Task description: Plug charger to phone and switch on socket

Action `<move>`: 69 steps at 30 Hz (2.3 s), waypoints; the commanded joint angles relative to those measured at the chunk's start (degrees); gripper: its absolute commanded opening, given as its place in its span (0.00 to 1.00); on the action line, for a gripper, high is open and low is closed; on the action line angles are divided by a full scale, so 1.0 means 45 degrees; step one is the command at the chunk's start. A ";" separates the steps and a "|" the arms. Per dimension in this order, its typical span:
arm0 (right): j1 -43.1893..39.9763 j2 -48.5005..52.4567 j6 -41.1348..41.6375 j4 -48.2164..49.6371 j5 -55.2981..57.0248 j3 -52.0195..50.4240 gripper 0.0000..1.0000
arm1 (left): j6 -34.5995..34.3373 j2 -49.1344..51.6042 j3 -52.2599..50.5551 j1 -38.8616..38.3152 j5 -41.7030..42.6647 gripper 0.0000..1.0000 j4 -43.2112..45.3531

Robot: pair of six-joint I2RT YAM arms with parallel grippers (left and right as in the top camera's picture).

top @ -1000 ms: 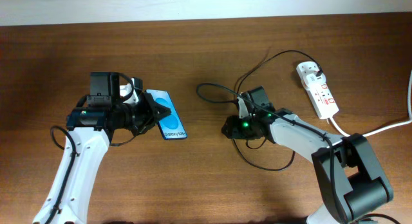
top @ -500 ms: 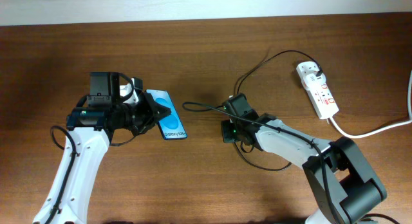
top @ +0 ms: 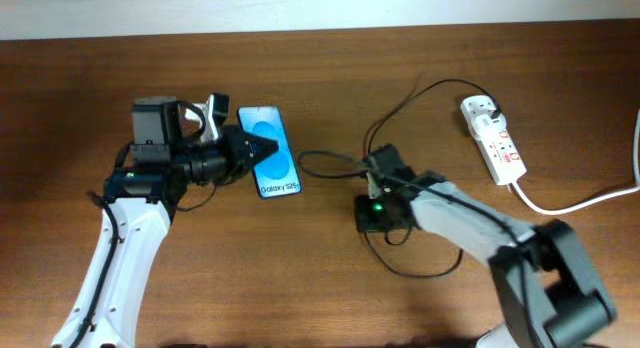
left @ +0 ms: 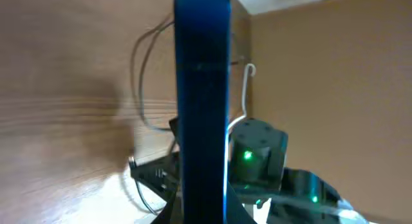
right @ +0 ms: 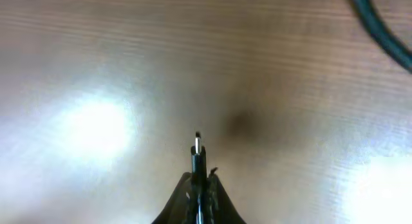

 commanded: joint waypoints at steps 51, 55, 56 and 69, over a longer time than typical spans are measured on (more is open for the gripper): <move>-0.1297 -0.5076 0.5022 0.8145 -1.0856 -0.0019 0.04 | -0.4663 -0.0121 0.0112 -0.1783 0.1972 0.00 0.9471; -0.1277 -0.3968 0.5605 0.8072 -1.1579 -0.0019 0.04 | -0.4663 -0.0121 0.0112 -0.1778 0.1967 0.00 0.9476; -0.1297 -0.3959 0.5605 0.8281 -1.1584 -0.0019 0.04 | -0.4663 -0.0121 0.0112 -0.1778 0.1967 0.00 0.9471; -0.1321 -0.3959 0.6115 0.9962 -1.3168 -0.0019 0.04 | -0.5071 -0.0121 0.0112 -0.1195 0.2336 0.00 1.0190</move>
